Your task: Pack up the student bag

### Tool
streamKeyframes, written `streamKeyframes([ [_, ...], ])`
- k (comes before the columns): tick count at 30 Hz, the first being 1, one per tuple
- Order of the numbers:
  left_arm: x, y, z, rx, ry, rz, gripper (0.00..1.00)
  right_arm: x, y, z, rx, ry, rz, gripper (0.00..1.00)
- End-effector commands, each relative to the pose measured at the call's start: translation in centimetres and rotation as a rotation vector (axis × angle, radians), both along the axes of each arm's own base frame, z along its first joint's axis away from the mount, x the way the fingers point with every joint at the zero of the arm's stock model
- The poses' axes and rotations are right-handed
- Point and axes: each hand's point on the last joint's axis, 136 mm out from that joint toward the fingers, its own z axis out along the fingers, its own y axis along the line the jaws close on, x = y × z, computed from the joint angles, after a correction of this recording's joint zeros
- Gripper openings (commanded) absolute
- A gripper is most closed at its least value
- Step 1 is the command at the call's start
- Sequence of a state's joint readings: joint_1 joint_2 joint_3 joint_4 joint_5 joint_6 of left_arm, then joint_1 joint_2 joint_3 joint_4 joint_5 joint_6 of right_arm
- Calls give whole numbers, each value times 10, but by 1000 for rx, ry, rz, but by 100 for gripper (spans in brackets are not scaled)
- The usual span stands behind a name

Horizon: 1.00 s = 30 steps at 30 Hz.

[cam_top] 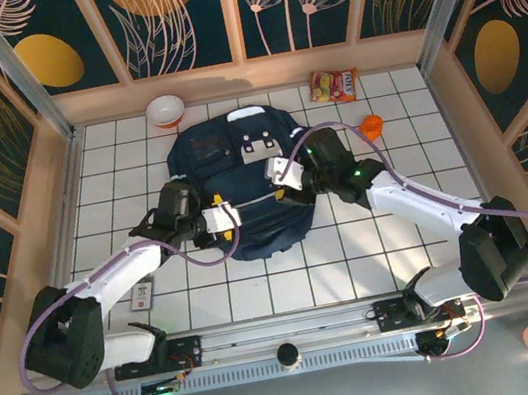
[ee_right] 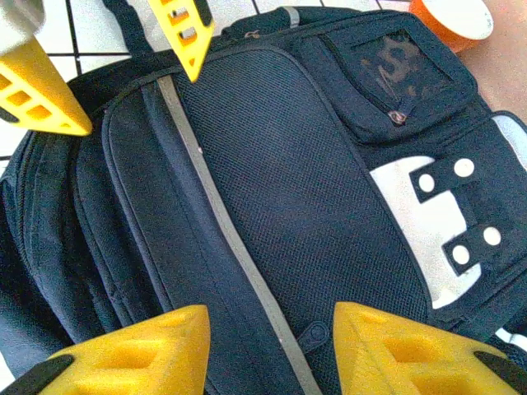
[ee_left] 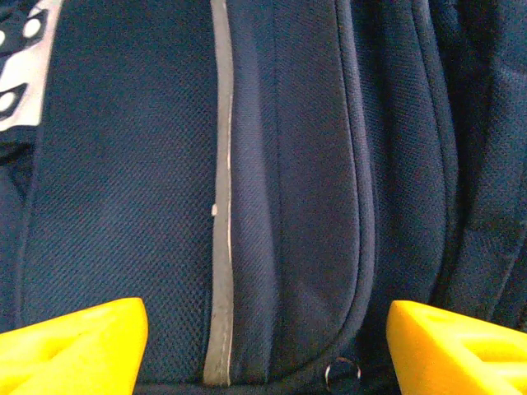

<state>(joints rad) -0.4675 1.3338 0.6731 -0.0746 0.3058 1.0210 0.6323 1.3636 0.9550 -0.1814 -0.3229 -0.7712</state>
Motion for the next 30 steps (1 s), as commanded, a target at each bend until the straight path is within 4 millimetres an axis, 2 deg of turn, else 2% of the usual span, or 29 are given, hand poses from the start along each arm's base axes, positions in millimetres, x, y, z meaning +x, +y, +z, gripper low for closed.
streamKeyframes([
  [1, -1, -11, -2, -6, -38, -84, 78, -6, 1, 2, 34, 6, -5, 46],
  [5, 1, -12, -13, 4, -43, -90, 76, -6, -2, 4, 48, 3, -23, 48],
  [7, 7, -14, -14, -4, -51, -73, 63, -6, -3, 7, 72, 0, -41, 49],
  [8, 10, -16, -10, -22, -53, -60, 52, -5, -3, 10, 85, -4, -49, 49],
  [10, 13, -26, 17, -95, -42, -52, 12, -5, -6, 16, 111, -8, -70, 51],
  [11, 13, -30, 32, -132, -38, -52, 0, -4, -8, 19, 119, -10, -81, 51],
  [15, 15, -39, 102, -313, -97, -10, 0, 0, -19, 44, 200, -43, -133, 53],
  [19, 22, -39, 140, -409, -107, 57, 0, -4, -25, 56, 220, -61, -136, 56],
  [22, 26, -39, 161, -462, -128, 88, 0, -6, -26, 51, 164, -51, -128, 56],
  [26, 22, -46, 182, -502, -107, 52, 0, -6, -17, 51, 105, -126, -96, 58],
  [28, 18, -51, 184, -498, -81, 15, 0, 0, -11, 58, 101, -182, -95, 60],
  [30, 15, -51, 176, -472, -56, 2, 0, 4, -6, 68, 114, -215, -94, 61],
])
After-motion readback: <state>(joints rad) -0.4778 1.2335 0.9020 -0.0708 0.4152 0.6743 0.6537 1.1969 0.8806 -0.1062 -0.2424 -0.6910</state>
